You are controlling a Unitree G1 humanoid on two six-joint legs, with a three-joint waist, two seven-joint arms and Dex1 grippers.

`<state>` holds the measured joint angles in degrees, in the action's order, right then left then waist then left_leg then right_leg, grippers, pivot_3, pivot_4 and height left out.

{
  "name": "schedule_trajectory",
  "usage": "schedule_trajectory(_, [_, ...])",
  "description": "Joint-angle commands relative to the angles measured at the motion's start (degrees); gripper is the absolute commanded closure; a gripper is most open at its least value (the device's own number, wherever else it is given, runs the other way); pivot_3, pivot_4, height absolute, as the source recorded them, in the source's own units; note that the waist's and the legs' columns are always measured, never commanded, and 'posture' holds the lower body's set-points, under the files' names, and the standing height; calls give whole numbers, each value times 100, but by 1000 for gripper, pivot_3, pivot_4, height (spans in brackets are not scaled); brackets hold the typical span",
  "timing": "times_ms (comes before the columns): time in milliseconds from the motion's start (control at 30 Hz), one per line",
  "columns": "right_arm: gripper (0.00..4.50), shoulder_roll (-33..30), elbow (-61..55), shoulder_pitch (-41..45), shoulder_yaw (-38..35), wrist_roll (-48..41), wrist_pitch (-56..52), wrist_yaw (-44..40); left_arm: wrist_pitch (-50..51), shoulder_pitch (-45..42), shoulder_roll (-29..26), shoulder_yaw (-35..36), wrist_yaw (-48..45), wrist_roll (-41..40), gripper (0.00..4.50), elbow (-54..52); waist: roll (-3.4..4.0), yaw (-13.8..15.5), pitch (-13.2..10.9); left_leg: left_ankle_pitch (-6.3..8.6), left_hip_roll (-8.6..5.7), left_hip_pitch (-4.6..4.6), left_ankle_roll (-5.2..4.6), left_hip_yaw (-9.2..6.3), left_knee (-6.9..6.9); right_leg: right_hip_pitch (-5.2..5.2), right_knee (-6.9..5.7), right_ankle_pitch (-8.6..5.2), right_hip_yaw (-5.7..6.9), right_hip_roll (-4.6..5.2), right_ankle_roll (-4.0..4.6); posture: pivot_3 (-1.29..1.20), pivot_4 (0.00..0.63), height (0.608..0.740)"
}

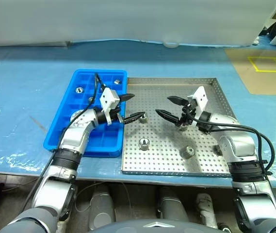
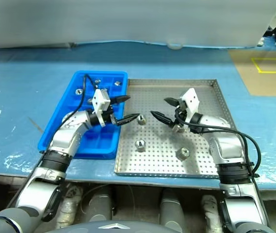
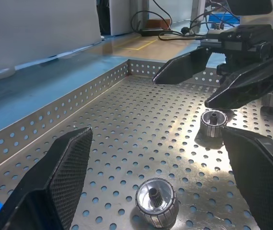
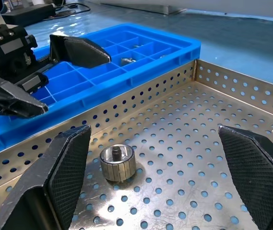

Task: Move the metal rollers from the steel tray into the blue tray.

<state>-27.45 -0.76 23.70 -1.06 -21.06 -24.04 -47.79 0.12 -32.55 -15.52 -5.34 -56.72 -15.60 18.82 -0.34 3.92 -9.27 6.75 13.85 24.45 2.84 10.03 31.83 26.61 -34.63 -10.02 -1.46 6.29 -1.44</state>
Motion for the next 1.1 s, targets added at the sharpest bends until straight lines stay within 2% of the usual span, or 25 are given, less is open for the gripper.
schedule_trajectory(33, [17,-63,-98,22,-99,25,164,45,-164,-141,2,8,-37,23,0,31,0,0,0,0,0,0,0,0,0,0,0,0,0,0,0,-67,150,740])
schedule_trajectory(1100, [17,-142,-260,-198,-201,165,327,464,-223,-578,133,-147,-334,248,0,738,0,-5,0,0,-1,1,0,0,1,-1,0,0,0,0,1,-142,150,740])
